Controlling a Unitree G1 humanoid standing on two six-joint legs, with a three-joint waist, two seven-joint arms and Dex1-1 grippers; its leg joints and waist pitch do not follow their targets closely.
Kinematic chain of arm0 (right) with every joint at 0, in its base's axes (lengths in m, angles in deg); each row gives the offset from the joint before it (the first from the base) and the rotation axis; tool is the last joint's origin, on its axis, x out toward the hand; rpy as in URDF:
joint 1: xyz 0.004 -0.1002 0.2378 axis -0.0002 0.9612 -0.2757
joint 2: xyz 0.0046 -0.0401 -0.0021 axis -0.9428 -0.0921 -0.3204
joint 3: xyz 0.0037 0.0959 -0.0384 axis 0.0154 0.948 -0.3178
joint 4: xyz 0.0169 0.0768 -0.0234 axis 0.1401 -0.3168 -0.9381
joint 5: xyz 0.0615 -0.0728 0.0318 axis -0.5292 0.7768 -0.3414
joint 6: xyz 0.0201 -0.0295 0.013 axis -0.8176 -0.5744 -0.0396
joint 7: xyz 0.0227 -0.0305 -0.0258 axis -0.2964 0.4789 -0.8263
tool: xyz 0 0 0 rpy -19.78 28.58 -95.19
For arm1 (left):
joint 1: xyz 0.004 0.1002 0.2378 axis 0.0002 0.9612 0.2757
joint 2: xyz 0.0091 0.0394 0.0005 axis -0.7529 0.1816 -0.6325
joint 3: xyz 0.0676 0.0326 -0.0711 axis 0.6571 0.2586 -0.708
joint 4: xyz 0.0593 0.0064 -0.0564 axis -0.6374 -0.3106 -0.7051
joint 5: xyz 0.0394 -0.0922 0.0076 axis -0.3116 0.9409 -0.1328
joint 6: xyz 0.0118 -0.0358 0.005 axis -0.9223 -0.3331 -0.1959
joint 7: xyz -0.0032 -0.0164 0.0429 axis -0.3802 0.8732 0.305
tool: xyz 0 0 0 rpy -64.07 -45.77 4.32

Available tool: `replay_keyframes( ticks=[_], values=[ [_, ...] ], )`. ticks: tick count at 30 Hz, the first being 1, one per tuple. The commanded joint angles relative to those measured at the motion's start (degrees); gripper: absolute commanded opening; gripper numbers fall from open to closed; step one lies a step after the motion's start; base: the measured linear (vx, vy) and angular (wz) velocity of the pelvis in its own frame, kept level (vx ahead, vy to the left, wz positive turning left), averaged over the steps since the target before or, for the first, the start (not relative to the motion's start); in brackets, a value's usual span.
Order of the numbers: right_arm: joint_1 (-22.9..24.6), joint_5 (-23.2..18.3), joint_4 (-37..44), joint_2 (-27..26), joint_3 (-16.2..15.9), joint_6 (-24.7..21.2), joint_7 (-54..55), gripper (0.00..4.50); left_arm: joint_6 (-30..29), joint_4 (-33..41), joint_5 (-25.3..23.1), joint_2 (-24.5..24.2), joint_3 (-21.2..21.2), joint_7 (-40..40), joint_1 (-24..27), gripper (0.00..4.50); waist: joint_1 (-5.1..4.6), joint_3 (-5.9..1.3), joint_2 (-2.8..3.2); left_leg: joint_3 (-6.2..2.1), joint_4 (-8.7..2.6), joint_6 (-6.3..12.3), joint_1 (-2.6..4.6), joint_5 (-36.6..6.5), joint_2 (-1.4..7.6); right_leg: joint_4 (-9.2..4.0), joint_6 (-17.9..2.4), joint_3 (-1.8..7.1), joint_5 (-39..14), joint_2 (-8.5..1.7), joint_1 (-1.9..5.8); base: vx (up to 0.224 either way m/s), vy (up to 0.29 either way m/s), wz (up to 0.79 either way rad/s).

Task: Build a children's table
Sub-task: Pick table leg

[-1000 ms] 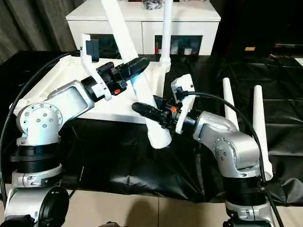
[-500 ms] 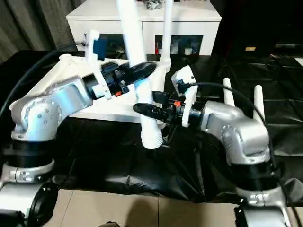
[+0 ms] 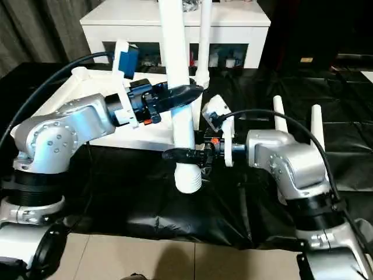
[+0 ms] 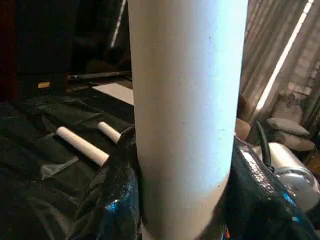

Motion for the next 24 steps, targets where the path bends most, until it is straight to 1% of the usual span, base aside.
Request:
replay_keyframes(
  ticks=[1,5,6,9,10,12,18,19,21,22,23,24],
  values=[
    [-0.99,-0.16,-0.68,0.53,-0.45,0.56,-1.09,3.19,-0.12,1.66,0.44,-0.58,0.93,-1.31,-0.45,1.8,0.06,-3.97,-1.21,-2.39,-3.18,5.03,1.37,-3.19,5.66,-3.95,-15.61,3.36,2.1,-6.09,2.66,0.0,0.0,0.0],
    [-1.24,0.19,-1.13,0.78,-0.81,0.84,-2.03,3.19,-0.06,1.53,0.25,-0.74,1.08,-1.98,-0.35,1.8,0.11,-3.98,-1.24,-2.33,-3.15,4.9,1.36,-3.49,5.63,-3.95,-15.84,3.35,1.82,-6.09,2.68,0.0,0.0,0.0],
    [-1.34,0.25,-1.29,0.84,-0.91,0.89,-2.37,3.03,-0.02,1.46,0.2,-0.8,1.12,-2.18,-0.34,1.79,0.1,-4.0,-1.27,-2.36,-3.13,4.89,1.37,-3.5,5.65,-3.94,-15.87,3.32,1.79,-6.11,2.68,0.0,0.0,0.0],
    [-1.57,0.12,-1.43,1.3,-1.28,0.86,-3.59,2.74,0.09,1.31,0.31,-1.06,1.27,-2.61,-0.36,1.79,0.09,-4.05,-1.27,-2.36,-3.06,5.06,1.37,-3.19,5.65,-3.85,-15.82,3.31,2.21,-6.06,2.68,0.0,0.0,0.0],
    [-1.56,-0.05,-1.27,1.6,-1.43,0.7,-4.21,2.68,0.14,1.29,0.32,-1.13,1.29,-2.68,-0.35,1.79,0.11,-4.05,-1.2,-2.36,-3.03,5.16,1.36,-3.11,5.65,-3.82,-15.9,3.33,2.44,-6.12,2.68,0.0,0.0,0.0],
    [-1.44,-0.28,-0.99,2.04,-1.54,0.44,-5.07,2.65,0.27,1.19,0.23,-1.18,1.26,-2.7,-0.37,1.79,0.14,-4.03,-1.3,-2.35,-3.02,5.2,1.34,-3.28,5.65,-3.85,-15.92,3.3,2.1,-6.14,2.72,0.0,0.0,0.0],
    [-1.12,-0.18,-0.73,2.05,-1.25,0.73,-5.23,2.65,0.5,0.79,0.08,-1.28,1.01,-2.66,-0.44,1.79,0.15,-4.09,-1.29,-2.34,-2.94,5.31,1.36,-3.0,5.64,-3.8,-16.03,3.3,2.34,-6.1,2.67,0.0,0.0,0.0],
    [-0.95,-0.71,-0.54,1.83,-0.67,0.23,-5.09,2.92,0.52,0.66,0.09,-1.31,0.79,-2.59,-0.48,1.79,0.16,-4.08,-1.25,-2.36,-2.94,5.32,1.36,-2.96,5.64,-3.78,-16.06,3.29,2.34,-6.08,2.65,0.0,0.0,0.0],
    [-0.9,-0.94,-0.48,1.75,-0.46,0.0,-5.1,2.99,0.5,0.65,0.1,-1.33,0.73,-2.62,-0.49,1.79,0.16,-4.13,-1.23,-2.36,-2.91,5.31,1.37,-2.9,5.64,-3.76,-16.07,3.3,2.56,-6.09,2.68,0.0,0.0,0.0],
    [-0.75,-1.06,-0.34,1.7,-0.26,0.01,-5.05,3.18,0.48,0.63,0.14,-1.32,0.67,-2.64,-0.51,1.79,0.19,-4.16,-1.24,-2.35,-2.88,5.4,1.36,-2.71,5.63,-3.74,-16.09,3.29,2.86,-6.11,2.69,0.0,0.0,0.0],
    [-0.7,-1.05,-0.3,1.7,-0.2,0.08,-5.03,3.18,0.48,0.63,0.16,-1.31,0.66,-2.66,-0.52,1.79,0.17,-4.14,-1.25,-2.36,-2.89,5.45,1.33,-2.69,5.63,-3.72,-16.13,3.29,2.91,-6.09,2.69,0.0,0.0,0.0],
    [-0.62,-0.96,-0.24,1.63,-0.13,0.22,-4.83,3.18,0.46,0.61,0.22,-1.32,0.61,-2.68,-0.56,1.79,0.22,-4.15,-0.99,-2.41,-2.86,5.45,1.35,-2.65,5.63,-3.67,-16.15,3.26,2.89,-6.07,2.66,0.0,0.0,0.0]
  ],
)
